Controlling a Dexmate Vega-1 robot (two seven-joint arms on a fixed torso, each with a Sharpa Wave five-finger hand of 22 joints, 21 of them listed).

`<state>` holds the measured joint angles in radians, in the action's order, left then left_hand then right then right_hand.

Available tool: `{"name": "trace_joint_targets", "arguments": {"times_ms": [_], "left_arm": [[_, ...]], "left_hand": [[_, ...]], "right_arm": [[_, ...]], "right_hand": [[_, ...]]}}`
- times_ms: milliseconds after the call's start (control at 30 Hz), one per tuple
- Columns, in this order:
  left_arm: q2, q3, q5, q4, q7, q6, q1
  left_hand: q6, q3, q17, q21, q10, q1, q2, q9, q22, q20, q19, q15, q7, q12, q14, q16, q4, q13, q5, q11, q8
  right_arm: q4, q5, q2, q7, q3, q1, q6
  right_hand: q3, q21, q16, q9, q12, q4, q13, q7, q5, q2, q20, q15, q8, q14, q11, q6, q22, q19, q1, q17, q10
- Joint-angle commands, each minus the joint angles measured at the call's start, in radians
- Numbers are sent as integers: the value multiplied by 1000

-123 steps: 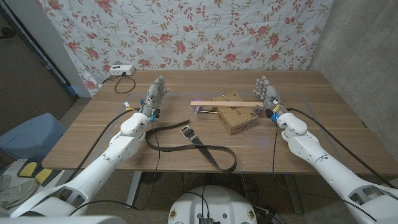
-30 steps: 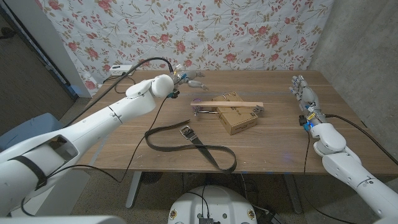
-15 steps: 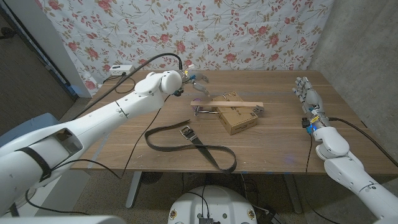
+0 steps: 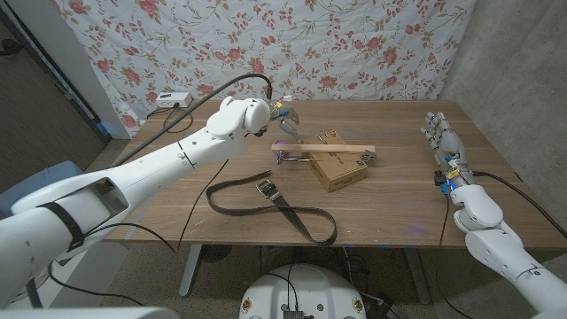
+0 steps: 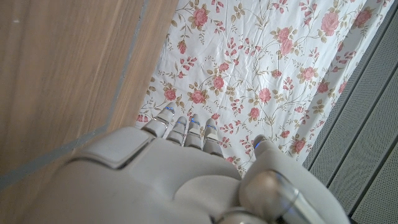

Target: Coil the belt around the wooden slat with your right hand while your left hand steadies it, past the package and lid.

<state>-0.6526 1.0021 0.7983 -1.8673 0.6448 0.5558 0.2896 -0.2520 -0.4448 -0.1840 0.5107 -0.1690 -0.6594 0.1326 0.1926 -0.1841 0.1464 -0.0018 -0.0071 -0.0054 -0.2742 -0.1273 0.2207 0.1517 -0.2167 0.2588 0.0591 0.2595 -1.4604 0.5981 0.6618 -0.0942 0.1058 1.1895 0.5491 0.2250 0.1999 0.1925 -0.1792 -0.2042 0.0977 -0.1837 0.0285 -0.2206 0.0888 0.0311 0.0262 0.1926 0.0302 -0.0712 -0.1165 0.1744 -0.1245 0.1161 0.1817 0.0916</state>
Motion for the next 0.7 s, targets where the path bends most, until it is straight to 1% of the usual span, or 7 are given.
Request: {"name": "trace_joint_targets", "arguments": {"times_ms": [33, 167, 233, 433, 467, 567, 700], "left_arm": [[47, 24, 124, 11, 102, 30, -1], [64, 36, 161, 23, 125, 30, 1], [72, 39, 177, 28, 130, 29, 4], [96, 37, 192, 52, 149, 23, 13], [100, 38, 194, 57, 152, 21, 13], [113, 39, 194, 74, 164, 19, 13], [126, 42, 196, 90, 176, 16, 10]], "left_hand": [[-24, 8, -5, -2, -18, -17, 0, 3, -4, 4, 7, 3, 1, -8, -12, 2, -1, -5, 8, 4, 4], [-44, 16, -6, -5, -37, -21, 0, 4, -4, 2, 9, -2, 1, -15, -21, 4, -3, -8, 9, 4, 8], [-48, 20, -7, -5, -42, -22, 0, 5, -4, 2, 13, -3, 2, -17, -26, 6, -5, -10, 9, 11, 8], [-60, 32, -8, -7, -57, -24, 0, 6, -5, 0, 19, -8, -4, -23, -36, 8, -8, -14, 10, 13, 8], [-63, 34, -8, -8, -62, -25, -1, 7, -5, -1, 20, -9, -4, -25, -40, 9, -9, -15, 11, 19, 8], [-76, 39, -9, -7, -69, -28, -3, 7, -5, -6, 28, -15, -5, -29, -51, 12, -11, -17, 11, 17, 11], [-105, 43, -10, -5, -94, -35, -12, 8, -5, -11, 42, -24, -16, -40, -68, 17, -12, -21, 12, 27, 18]], "right_arm": [[21, 17, -1, 26, -10, 2, 10], [37, 24, -3, 39, -9, -4, 16], [42, 26, -4, 42, -10, -7, 16], [61, 35, -6, 56, -8, -16, 20], [65, 37, -7, 59, -8, -18, 22], [73, 41, -7, 64, -7, -22, 22], [83, 47, -7, 71, -8, -25, 24]], "right_hand": [[3, 3, 3, -4, 2, -6, -6, 2, -2, -5, -3, 2, 0, -8, 4, -2, 3, -8, 0, 3, 6], [2, 3, 3, -4, 2, -6, -6, 2, -2, -5, -2, 4, 0, -9, 2, -2, 3, -8, 0, 3, 6], [2, 3, 3, -4, 2, -6, -6, 2, -2, -5, -2, 3, 0, -9, 3, -2, 3, -8, 0, 3, 6], [2, 3, 2, -4, 3, -7, -6, 1, -2, -4, -1, 3, 0, -10, 2, -2, 3, -8, 0, 3, 7], [2, 3, 2, -4, 3, -7, -6, 2, -2, -4, -1, 3, 0, -9, 2, -2, 3, -8, 0, 3, 7], [2, 3, 2, -4, 3, -7, -6, 3, -2, -4, 1, 5, 0, -10, 0, -3, 3, -9, 0, 3, 8], [2, 2, 2, -4, 4, -7, -6, 0, -2, -4, -1, 4, 0, -9, 3, -2, 3, -8, -1, 3, 7]]}}
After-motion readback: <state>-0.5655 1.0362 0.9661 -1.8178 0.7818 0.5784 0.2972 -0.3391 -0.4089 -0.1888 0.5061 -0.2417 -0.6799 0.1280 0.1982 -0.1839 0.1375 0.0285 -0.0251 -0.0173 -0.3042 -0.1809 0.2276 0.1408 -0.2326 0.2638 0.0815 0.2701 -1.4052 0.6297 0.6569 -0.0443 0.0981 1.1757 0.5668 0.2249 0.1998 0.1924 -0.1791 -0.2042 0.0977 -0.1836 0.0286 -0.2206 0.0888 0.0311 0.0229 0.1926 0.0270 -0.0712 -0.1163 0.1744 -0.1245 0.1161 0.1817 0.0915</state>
